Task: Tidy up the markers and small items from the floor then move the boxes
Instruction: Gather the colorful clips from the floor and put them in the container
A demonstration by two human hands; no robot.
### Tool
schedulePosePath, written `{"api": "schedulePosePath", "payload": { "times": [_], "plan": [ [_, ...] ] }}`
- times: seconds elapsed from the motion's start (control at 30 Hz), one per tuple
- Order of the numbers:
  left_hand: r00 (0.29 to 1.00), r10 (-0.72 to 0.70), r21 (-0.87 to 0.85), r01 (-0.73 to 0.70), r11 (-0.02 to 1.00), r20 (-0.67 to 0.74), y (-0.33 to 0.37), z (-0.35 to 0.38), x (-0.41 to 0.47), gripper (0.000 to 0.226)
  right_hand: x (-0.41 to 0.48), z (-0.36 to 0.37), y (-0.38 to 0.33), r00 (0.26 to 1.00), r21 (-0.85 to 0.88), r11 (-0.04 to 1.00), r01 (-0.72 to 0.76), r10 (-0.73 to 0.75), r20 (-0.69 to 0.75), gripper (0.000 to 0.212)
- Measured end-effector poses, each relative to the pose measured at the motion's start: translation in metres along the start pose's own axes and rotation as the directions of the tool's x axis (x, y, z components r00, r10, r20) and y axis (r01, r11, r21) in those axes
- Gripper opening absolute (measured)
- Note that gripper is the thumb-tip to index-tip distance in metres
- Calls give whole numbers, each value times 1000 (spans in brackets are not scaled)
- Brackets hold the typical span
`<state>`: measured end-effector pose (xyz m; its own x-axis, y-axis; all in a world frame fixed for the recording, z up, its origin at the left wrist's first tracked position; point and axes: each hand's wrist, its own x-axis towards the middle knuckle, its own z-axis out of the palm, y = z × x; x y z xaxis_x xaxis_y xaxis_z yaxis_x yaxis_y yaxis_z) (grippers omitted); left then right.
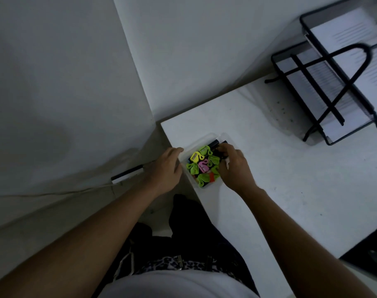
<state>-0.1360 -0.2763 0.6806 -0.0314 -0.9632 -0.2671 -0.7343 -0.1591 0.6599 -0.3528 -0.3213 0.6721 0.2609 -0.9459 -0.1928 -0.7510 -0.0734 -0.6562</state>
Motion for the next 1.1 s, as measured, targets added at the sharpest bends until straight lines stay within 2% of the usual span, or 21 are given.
{"api": "schedulePosePath", "payload": {
  "times": [0.23, 0.43, 0.7, 0.77, 0.87, 1.0, 1.1],
  "plan": [
    [998, 12, -27, -13, 1000, -56, -26, -22, -29, 39, -18, 24, -49, 985, 61, 998, 18, -7, -171, 27],
    [1000, 30, -36, -30, 999, -10, -70, -36, -81, 39, -52, 73, -110, 961, 78, 978, 194, -174, -215, 17],
    [999, 36, -66, -36, 997, 12, -146, -64, -171, 43, -96, 162, -159, 975, 171, 980, 104, -67, -211, 20],
    [1000, 16, -70, -16, 997, 0, -171, -69, -193, 42, -106, 187, -162, 981, 159, 985, 65, -34, -191, 18],
    [999, -50, -66, 49, 997, -20, -204, -73, -223, 41, -120, 216, -166, 997, 137, 991, -15, 25, -77, 18],
    [982, -188, -111, 187, 976, 1, -237, -69, -255, 41, -140, 241, -172, 994, 113, 988, -109, 106, 34, 25],
    [973, -232, -142, 232, 962, 20, -253, -60, -263, 41, -149, 256, -170, 986, 76, 986, -146, 139, 90, 32]
  ]
}}
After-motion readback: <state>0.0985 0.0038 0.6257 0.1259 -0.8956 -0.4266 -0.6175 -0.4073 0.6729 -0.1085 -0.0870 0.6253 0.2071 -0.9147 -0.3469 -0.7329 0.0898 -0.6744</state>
